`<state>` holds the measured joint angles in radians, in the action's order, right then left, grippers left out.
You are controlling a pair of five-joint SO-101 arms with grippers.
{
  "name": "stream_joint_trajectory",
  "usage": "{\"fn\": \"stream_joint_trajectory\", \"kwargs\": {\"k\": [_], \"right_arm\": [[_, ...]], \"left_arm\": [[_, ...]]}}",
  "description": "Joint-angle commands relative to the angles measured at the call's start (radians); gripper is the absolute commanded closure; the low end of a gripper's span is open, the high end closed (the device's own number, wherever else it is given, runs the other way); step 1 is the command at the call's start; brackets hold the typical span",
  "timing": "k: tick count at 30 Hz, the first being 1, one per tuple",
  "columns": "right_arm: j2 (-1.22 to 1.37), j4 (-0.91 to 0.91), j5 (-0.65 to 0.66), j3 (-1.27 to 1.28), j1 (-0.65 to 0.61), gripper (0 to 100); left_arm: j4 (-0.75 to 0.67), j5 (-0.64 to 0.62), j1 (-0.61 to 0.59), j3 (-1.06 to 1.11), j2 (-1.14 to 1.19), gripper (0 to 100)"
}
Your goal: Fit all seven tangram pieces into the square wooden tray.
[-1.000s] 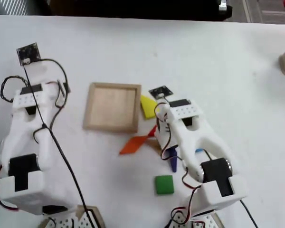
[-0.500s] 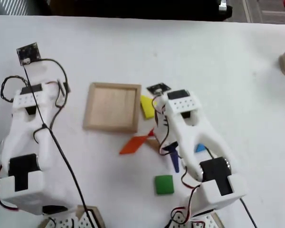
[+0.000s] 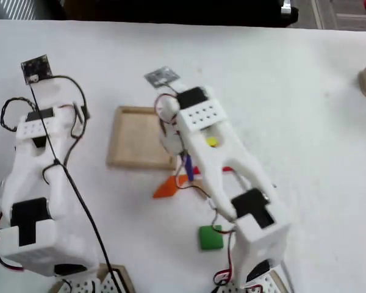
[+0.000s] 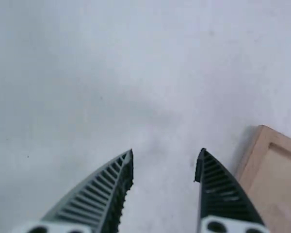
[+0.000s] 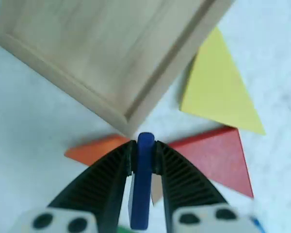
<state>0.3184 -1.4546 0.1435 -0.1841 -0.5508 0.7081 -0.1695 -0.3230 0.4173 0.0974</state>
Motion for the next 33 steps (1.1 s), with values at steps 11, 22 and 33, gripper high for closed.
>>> {"fn": "stream_joint_trajectory", "kwargs": {"k": [11, 22, 33], "right_arm": [[0.700, 0.018, -0.009, -0.930, -0.074, 92.6], [0.832, -0.271, -0.009, -1.478, 0.015, 75.9], [0.298, -0.272, -0.011, -0.841, 0.116, 99.3]], "left_arm": [[-0.021, -0.006, -0.008, -0.034, -0.005, 78], [-0.048, -0.006, -0.008, -0.025, -0.005, 78], [-0.049, -0.009, -0.008, -0.025, -0.005, 78]]}}
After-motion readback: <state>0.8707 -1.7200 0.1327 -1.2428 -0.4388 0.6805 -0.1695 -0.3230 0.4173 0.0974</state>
